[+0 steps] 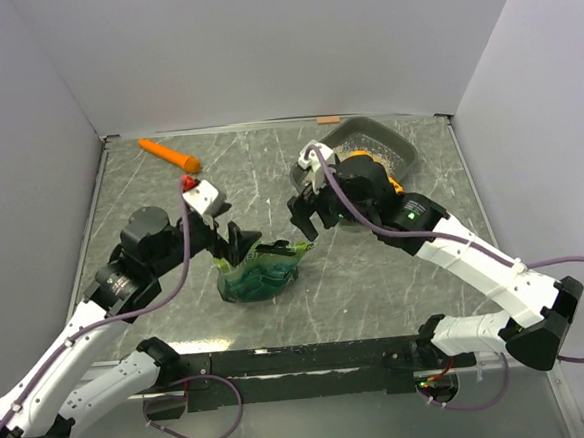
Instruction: Fill the litter box with clean litter
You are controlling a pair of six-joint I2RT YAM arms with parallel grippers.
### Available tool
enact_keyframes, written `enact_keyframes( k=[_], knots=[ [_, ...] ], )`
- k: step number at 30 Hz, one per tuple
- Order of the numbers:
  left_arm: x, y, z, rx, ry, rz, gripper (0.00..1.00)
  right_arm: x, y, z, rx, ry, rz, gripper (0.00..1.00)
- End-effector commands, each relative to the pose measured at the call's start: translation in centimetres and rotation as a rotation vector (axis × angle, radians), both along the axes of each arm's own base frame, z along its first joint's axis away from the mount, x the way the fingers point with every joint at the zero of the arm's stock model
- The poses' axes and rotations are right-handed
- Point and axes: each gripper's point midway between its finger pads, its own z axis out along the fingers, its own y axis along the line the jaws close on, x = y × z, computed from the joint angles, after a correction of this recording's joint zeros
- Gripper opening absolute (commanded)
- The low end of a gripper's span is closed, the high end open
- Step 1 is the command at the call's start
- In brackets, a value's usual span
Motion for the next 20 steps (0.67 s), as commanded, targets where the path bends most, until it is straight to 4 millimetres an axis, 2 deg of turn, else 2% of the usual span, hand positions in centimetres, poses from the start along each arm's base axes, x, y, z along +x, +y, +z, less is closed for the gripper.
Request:
enact_keyframes(
  k=[1, 5, 12, 14, 16, 18, 20],
  knots=[
    [1.7, 1.1, 1.6, -0.013, 0.054, 0.136, 0.99, 0.9, -1.9, 3.2, 0.162, -0.015, -0.203, 1.00],
    [3.2, 1.4, 1.3, 0.004, 0.072, 0.204, 0.97, 0.7, -2.9, 4.1, 0.232, -0.044, -0.254, 1.00],
    [4.0, 1.4, 3.1, -0.070, 0.051, 0.253, 0.97, 0.8, -4.4, 3.9, 0.234, -0.062, -0.316, 1.00],
    [4.2, 1.5, 3.2, -0.072, 0.053, 0.264, 0.97, 0.5, -4.9, 3.7, 0.226, -0.071, -0.316, 1.00],
    [4.3, 1.5, 3.4, -0.079, 0.052, 0.268, 0.97, -0.4, -4.4, 4.6, 0.262, -0.071, -0.248, 0.99],
    [4.3, 1.4, 3.6, -0.086, 0.051, 0.267, 0.97, 0.3, -5.3, 5.6, 0.268, -0.077, -0.320, 0.99],
    [4.3, 1.3, 3.7, -0.089, 0.052, 0.267, 0.97, 1.0, -5.9, 5.5, 0.268, -0.083, -0.383, 1.00]
  ],
)
